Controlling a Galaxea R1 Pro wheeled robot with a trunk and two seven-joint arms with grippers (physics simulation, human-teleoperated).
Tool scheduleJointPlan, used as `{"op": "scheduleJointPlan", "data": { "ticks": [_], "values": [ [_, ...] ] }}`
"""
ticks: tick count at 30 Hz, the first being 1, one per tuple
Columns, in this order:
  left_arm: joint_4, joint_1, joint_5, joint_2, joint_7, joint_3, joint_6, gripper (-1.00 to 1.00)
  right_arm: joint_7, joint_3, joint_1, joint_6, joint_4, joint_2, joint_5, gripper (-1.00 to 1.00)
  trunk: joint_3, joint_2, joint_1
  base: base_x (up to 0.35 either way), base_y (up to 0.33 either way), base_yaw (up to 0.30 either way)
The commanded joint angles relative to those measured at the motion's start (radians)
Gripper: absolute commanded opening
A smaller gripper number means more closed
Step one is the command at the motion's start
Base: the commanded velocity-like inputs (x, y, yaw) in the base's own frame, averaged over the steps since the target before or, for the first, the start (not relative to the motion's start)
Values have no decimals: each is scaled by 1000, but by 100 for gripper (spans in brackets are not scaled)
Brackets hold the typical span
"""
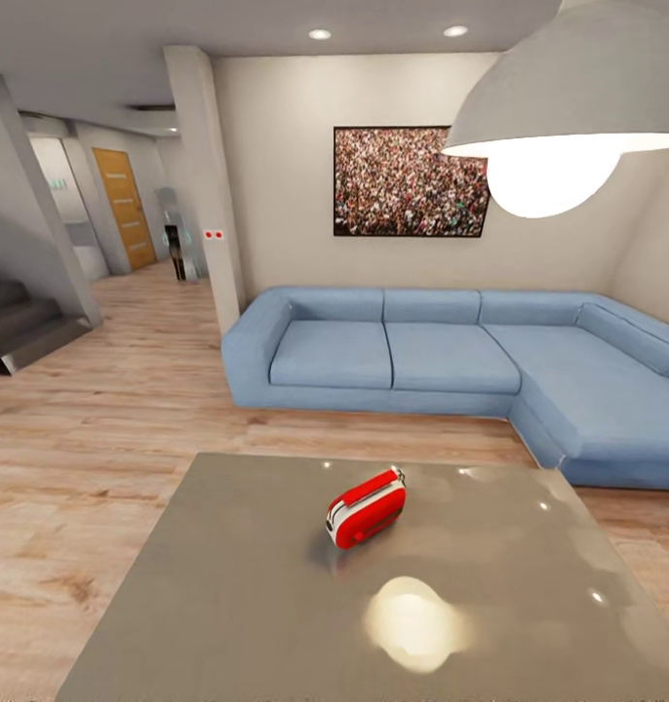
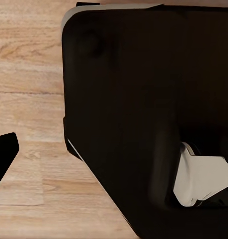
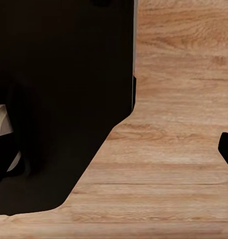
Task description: Turn on the radio receiver that's on the table in the living room.
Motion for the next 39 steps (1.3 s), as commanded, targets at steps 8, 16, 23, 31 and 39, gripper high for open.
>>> {"op": "scheduleJointPlan", "data": {
  "ticks": [8, 16, 23, 31, 39],
  "values": [
    [1, 0, 0, 1, -1, -2, 0, 100, 0, 1, 0, 0, 0, 0, 0, 100, -13, 0, 0, 0, 0, 0],
    [1, 0, -6, -1, 9, -5, 1, 100, 0, 1, 0, 0, 0, 1, 0, 100, -26, 0, 0, 0, 0, 0],
    [1, 0, -5, -1, 11, -6, 1, 100, 0, 1, 0, 0, 0, 0, 0, 100, -37, 0, 0, 0, 0, 0],
    [1, 0, -7, -1, 11, -6, 0, 100, 0, 1, 0, 0, 0, 0, 0, 100, -50, 0, 0, 0, 0, 0],
    [1, 0, -5, -1, 11, -6, 0, 100, 0, 1, 0, 0, 0, 0, 0, 100, -57, 0, 0, 0, 0, 0]
  ]
}}
